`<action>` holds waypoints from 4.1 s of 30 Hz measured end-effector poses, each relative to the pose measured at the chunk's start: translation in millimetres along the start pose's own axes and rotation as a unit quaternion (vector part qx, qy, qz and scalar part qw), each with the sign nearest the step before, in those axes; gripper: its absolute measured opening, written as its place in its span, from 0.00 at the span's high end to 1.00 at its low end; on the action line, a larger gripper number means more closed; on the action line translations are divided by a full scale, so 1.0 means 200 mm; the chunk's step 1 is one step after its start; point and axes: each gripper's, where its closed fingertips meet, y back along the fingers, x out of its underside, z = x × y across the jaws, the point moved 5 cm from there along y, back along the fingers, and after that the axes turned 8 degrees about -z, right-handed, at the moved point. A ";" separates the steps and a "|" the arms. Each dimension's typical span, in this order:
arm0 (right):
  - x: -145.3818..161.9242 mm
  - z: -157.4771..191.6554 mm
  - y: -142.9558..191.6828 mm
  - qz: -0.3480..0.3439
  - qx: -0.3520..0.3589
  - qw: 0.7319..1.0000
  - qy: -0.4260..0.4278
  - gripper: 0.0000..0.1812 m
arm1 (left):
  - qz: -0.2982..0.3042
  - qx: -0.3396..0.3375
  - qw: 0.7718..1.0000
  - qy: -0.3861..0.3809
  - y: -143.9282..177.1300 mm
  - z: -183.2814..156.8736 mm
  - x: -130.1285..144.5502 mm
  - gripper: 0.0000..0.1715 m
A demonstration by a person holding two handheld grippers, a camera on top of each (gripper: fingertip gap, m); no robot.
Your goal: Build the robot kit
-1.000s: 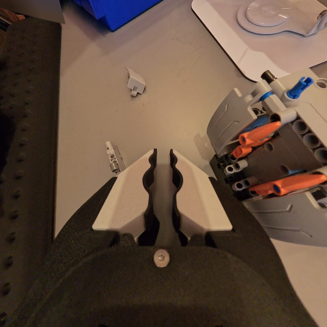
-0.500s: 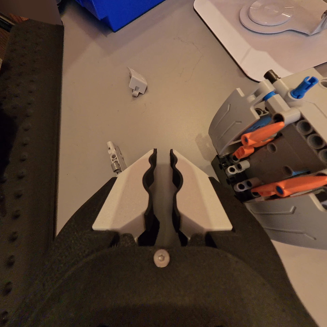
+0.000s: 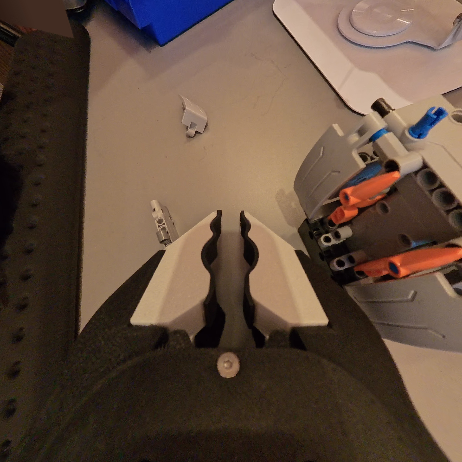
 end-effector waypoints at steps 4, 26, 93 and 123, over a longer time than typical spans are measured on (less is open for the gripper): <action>0.00 0.00 0.00 -0.002 0.000 1.000 0.000 0.93 | 0.022 0.050 0.998 -0.001 0.03 -0.07 0.06 0.85; 0.00 0.00 0.00 0.002 0.000 1.000 -0.001 0.93 | -0.013 0.028 0.999 -0.011 -0.07 -0.05 0.01 1.00; 0.00 0.01 0.00 0.003 -0.004 1.000 0.001 0.93 | -0.002 0.029 0.995 0.100 0.10 -0.04 0.25 0.84; 0.00 0.00 0.01 0.000 -0.007 1.000 -0.002 0.93 | 0.068 -0.023 0.994 0.086 0.06 0.11 0.26 0.84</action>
